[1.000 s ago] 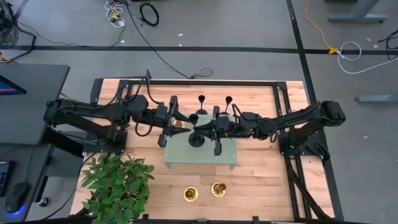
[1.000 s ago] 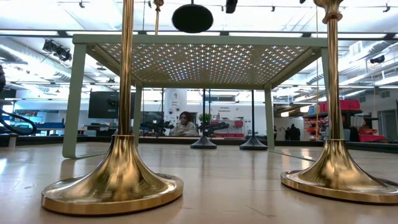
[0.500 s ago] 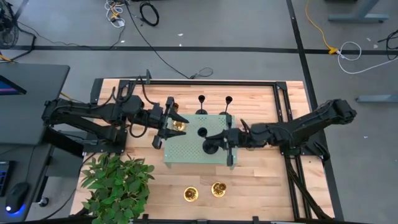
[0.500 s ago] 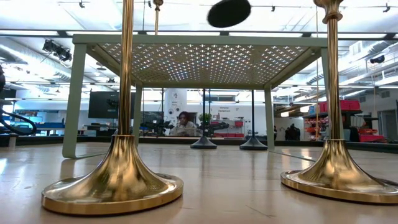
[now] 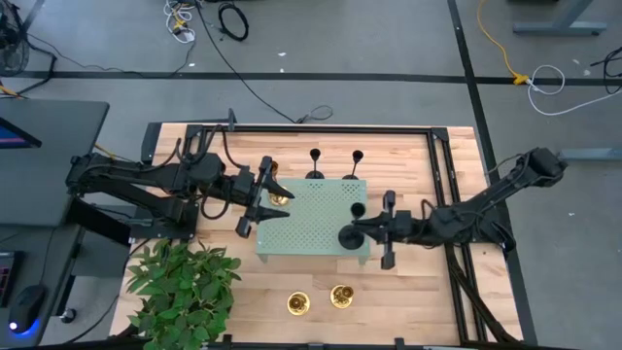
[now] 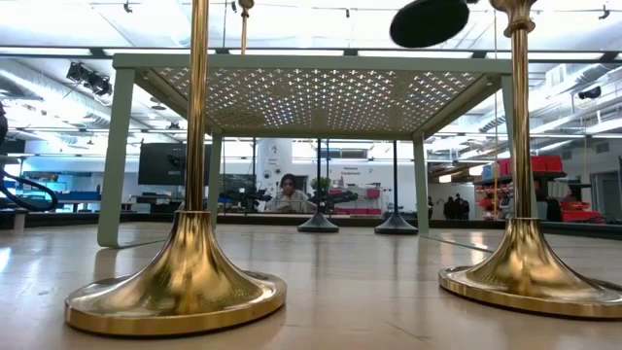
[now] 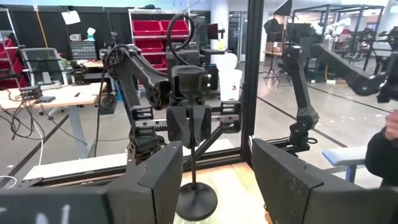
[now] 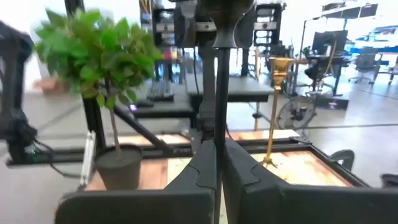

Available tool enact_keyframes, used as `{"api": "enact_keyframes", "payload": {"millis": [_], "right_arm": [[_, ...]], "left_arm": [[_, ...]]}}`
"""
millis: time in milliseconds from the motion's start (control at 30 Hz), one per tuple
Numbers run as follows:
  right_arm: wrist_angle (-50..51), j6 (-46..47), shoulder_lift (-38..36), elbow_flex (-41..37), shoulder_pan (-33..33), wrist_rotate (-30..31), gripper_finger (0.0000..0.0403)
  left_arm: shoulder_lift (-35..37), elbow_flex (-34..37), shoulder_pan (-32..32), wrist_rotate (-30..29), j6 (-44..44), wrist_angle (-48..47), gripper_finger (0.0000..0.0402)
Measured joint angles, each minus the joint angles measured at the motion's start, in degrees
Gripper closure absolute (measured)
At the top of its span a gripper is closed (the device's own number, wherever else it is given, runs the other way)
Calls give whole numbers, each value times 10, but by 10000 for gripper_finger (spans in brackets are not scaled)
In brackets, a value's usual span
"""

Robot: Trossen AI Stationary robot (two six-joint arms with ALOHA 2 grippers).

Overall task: Pick & Place candle stick holders
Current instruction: Put the bottom left black candle holder on the shelf

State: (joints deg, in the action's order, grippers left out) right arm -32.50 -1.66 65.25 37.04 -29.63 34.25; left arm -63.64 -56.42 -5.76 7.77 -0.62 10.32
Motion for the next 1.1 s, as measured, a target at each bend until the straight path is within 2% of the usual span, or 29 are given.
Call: {"api": "enact_keyframes", "payload": {"millis": [200,767,1100], "right_arm": [[-85,18,-7,-66,-8,6,403],[-69,7,4,-69,-31,54,403],[-133,-23,51,-69,-31,50,403]], "left_arm": [[0,0,0,0,0,0,207],[0,0,0,0,0,-1,207],[0,0,0,0,0,-1,207]]}}
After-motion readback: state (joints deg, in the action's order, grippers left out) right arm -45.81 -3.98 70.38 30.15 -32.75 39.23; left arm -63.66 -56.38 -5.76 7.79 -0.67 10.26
